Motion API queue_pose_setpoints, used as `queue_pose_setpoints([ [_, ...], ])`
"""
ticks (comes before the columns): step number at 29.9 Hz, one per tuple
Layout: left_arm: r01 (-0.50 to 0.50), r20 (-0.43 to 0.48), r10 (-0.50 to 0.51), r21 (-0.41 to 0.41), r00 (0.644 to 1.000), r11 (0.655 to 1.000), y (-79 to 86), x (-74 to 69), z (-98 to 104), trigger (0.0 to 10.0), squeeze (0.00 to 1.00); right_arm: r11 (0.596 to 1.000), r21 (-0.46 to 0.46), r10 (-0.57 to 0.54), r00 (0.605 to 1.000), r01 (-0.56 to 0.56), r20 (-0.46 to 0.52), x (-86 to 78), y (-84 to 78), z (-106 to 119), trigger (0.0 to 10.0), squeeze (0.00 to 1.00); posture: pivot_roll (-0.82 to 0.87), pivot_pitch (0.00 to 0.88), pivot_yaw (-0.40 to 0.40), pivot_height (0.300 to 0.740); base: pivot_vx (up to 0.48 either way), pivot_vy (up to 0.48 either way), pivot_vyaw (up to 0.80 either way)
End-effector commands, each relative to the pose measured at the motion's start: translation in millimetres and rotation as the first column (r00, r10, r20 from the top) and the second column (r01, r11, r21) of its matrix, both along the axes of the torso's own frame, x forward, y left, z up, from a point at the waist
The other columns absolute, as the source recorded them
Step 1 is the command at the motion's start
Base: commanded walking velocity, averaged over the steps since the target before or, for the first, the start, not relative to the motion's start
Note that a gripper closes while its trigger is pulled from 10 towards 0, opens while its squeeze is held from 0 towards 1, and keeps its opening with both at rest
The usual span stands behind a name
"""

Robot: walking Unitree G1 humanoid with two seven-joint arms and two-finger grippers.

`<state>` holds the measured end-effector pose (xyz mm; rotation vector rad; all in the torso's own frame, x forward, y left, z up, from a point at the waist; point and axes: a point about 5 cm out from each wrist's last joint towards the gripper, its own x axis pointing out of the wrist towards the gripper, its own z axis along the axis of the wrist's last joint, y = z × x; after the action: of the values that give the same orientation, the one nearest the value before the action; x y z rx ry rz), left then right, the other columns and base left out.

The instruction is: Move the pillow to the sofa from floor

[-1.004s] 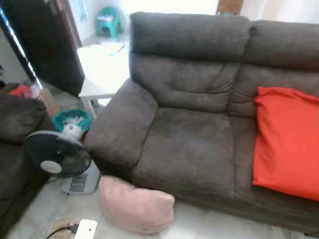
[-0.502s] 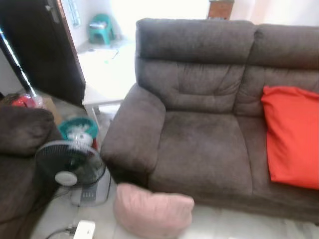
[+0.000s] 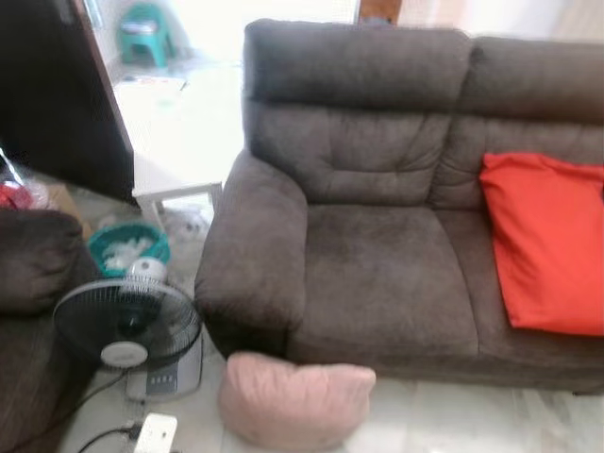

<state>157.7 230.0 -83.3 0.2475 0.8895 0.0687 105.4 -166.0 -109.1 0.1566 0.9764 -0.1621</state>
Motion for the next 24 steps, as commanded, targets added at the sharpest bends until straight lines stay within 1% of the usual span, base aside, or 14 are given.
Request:
queue_pose_setpoints([
  [1, 0.019, -0.007, -0.019, -0.008, 1.0, 1.0, -6.0, -0.1, -1.5, 10.0, 0.0, 1.0, -0.001, -0.009, 1.0, 0.009, -0.03, -8.9, -2.3, -2.4, 10.0, 0.0, 0.08, 0.001, -0.019, 0.74, 0.0, 0.0, 0.0],
  [24, 0.024, 0.011, -0.023, -0.015, 1.0, 1.0, -8.8, 2.6, -0.6, 10.0, 0.0, 1.0, 0.003, -0.011, 1.0, 0.011, -0.025, -8.2, -2.6, -2.2, 10.0, 0.0, 0.08, 0.009, -0.022, 0.74, 0.0, 0.0, 0.0],
])
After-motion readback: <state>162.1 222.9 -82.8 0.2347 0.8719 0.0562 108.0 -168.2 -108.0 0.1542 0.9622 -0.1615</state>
